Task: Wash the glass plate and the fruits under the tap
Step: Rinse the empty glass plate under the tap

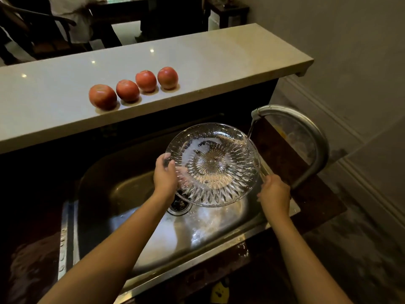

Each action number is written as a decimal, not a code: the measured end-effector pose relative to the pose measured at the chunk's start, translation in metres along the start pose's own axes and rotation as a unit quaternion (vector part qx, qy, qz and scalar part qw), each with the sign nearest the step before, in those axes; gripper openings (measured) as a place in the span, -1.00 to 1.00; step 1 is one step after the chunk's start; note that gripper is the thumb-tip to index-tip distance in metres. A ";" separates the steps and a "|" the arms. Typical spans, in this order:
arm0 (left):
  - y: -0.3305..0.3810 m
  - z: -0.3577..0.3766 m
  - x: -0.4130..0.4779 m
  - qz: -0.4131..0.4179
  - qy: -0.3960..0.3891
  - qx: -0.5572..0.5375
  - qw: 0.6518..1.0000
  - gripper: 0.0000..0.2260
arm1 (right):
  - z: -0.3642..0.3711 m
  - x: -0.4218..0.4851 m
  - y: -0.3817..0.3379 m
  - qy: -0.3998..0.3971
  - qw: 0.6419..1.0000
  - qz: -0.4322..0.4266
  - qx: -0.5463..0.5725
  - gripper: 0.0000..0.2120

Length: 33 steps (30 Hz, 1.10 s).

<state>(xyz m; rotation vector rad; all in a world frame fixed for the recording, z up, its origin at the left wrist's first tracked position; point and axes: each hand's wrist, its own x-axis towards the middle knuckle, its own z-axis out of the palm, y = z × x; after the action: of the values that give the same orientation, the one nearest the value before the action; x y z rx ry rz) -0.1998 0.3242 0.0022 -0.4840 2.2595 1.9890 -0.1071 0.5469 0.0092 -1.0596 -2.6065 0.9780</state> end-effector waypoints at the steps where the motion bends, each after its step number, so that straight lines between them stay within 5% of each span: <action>1: -0.002 0.000 0.002 0.001 -0.005 -0.001 1.000 -0.73 | -0.003 -0.003 -0.003 0.011 0.999 -0.013 0.035 -0.70; 4: -0.005 0.003 0.005 0.007 -0.031 -0.002 0.999 -0.72 | -0.009 -0.014 -0.018 0.035 0.992 -0.073 0.101 -0.59; 8: 0.000 0.013 0.006 0.035 -0.057 0.013 0.998 -0.71 | -0.009 0.001 -0.032 -0.078 0.953 0.106 0.273 -0.59; 10: 0.008 0.022 0.007 0.084 -0.056 0.108 0.989 -0.59 | -0.010 0.005 -0.032 -0.074 0.932 0.124 0.333 -0.60; 11: 0.011 0.027 0.009 0.136 -0.048 0.225 0.964 -0.51 | -0.009 0.005 -0.031 -0.058 0.931 0.109 0.344 -0.61; 13: 0.010 0.037 0.014 0.250 -0.044 0.462 0.850 -0.46 | -0.010 0.006 -0.029 -0.022 0.933 0.074 0.351 -0.64; 15: 0.010 0.047 0.012 0.279 -0.085 0.556 0.778 -0.45 | -0.012 0.013 -0.029 0.001 0.935 0.067 0.348 -0.63; 17: 0.007 0.061 -0.001 0.310 -0.159 0.560 0.752 -0.42 | -0.015 0.020 -0.032 0.005 0.942 0.072 0.328 -0.61; 21: 0.013 0.110 -0.031 0.374 -0.294 0.487 0.733 -0.50 | -0.011 0.022 -0.037 -0.014 0.957 0.077 0.280 -0.55; 27: 0.047 0.138 0.012 0.426 -0.291 0.467 0.718 -0.52 | -0.010 0.024 -0.042 -0.013 0.952 0.079 0.294 -0.53; 33: 0.033 0.090 0.063 0.359 -0.244 0.512 0.741 -0.51 | -0.017 0.037 -0.045 0.057 0.955 0.061 0.286 -0.58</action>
<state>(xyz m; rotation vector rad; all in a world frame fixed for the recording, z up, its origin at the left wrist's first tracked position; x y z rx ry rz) -0.2812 0.4047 0.0027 1.0012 2.8045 0.4827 -0.1538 0.5564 0.0475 -1.0764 -1.9835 1.5194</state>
